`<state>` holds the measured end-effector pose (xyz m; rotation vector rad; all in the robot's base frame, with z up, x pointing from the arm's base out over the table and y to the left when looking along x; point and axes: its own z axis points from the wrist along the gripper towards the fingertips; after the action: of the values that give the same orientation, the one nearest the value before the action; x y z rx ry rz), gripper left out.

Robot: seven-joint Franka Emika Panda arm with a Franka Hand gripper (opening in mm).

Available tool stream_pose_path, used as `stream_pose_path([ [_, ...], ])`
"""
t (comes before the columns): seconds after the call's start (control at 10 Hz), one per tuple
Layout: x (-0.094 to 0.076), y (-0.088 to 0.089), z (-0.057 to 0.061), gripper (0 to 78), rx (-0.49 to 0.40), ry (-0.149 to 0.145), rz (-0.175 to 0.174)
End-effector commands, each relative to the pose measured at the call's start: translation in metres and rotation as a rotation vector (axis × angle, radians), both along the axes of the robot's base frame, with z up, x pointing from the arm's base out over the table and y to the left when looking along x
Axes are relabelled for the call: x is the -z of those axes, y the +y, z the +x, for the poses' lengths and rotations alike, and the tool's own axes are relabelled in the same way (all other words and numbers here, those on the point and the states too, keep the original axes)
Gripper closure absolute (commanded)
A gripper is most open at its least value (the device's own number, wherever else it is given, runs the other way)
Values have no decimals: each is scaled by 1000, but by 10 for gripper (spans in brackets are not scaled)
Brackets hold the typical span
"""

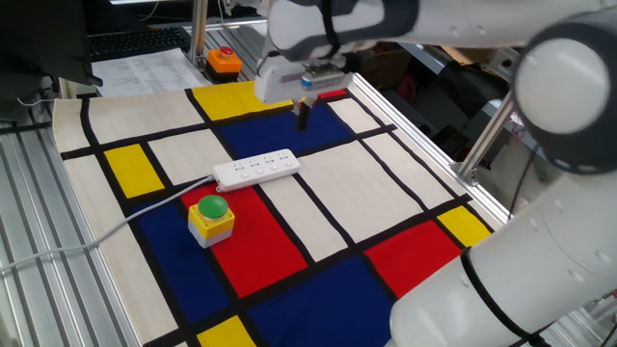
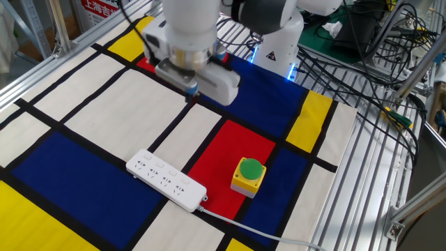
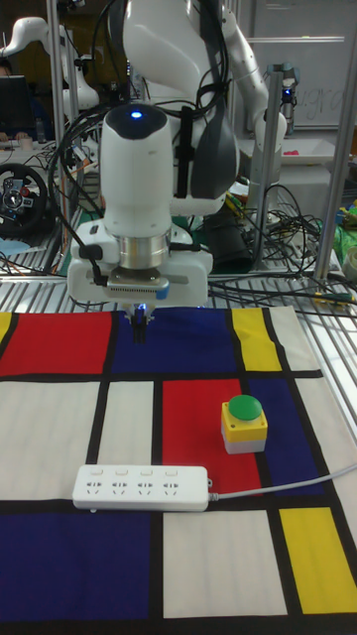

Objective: Turn off the power strip by pressing the button

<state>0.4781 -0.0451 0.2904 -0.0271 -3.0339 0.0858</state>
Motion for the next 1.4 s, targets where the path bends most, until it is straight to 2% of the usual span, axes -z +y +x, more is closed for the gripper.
stream_pose_path([
  [0.1,-7,-10,-20,776,-11,-15,39],
  [0.2,-10,-13,-22,776,-9,-20,56],
  [0.4,-11,-13,-22,776,-8,-39,58],
  [0.5,-12,-10,-18,776,-1,-38,57],
  [0.7,-20,-3,-13,776,17,-34,44],
  [0.9,-27,2,-13,776,18,-33,12],
  [1.4,-15,24,-8,776,26,-39,-6],
])
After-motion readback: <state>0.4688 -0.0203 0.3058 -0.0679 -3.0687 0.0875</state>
